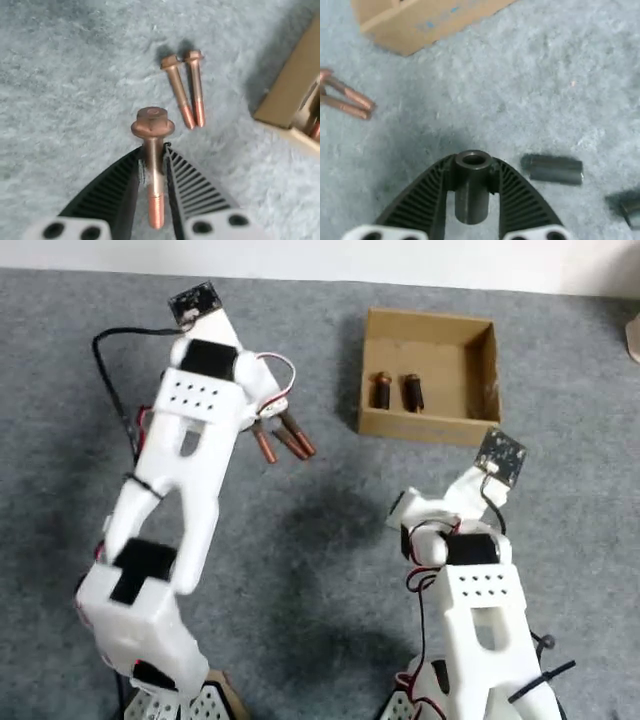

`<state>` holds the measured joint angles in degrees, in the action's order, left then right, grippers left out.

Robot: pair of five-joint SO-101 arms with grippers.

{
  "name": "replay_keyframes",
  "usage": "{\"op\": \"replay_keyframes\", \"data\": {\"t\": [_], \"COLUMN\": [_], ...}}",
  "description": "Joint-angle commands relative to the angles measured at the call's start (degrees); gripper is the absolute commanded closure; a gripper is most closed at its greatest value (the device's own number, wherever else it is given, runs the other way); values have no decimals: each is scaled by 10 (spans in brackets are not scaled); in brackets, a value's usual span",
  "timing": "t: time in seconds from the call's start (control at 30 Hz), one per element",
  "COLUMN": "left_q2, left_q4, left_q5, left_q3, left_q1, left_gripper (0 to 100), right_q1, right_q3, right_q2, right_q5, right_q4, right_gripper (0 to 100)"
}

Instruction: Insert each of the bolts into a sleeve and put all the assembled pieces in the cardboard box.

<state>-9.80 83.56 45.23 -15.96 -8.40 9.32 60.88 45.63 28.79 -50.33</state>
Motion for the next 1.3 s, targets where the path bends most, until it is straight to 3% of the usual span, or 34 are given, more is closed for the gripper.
{"op": "replay_keyframes", "data": {"t": [0.0, 0.2, 0.43, 0.67, 0.93, 1.07, 1.27], "left_q2": [105, 249, 430, 573, 600, 601, 601], "left_q4": [-7, -120, -362, -571, -581, -589, -658], "left_q5": [-24, -62, -113, -119, -160, -162, -258], "left_q3": [55, 238, 517, 724, 737, 736, 740], "left_q1": [-10, -11, -6, -7, -12, -50, -115], "left_gripper": [996, 996, 996, 996, 996, 996, 996], "right_q1": [16, 19, 25, 31, 79, 102, 109], "right_q3": [-45, -95, -98, -51, 139, 223, 357], "right_q2": [17, 17, 17, 90, 269, 354, 516], "right_q5": [-23, -47, -116, -176, -237, -272, -335], "right_q4": [-66, -112, -109, 22, 167, 220, 311], "right_gripper": [995, 995, 995, 995, 995, 995, 995]}}
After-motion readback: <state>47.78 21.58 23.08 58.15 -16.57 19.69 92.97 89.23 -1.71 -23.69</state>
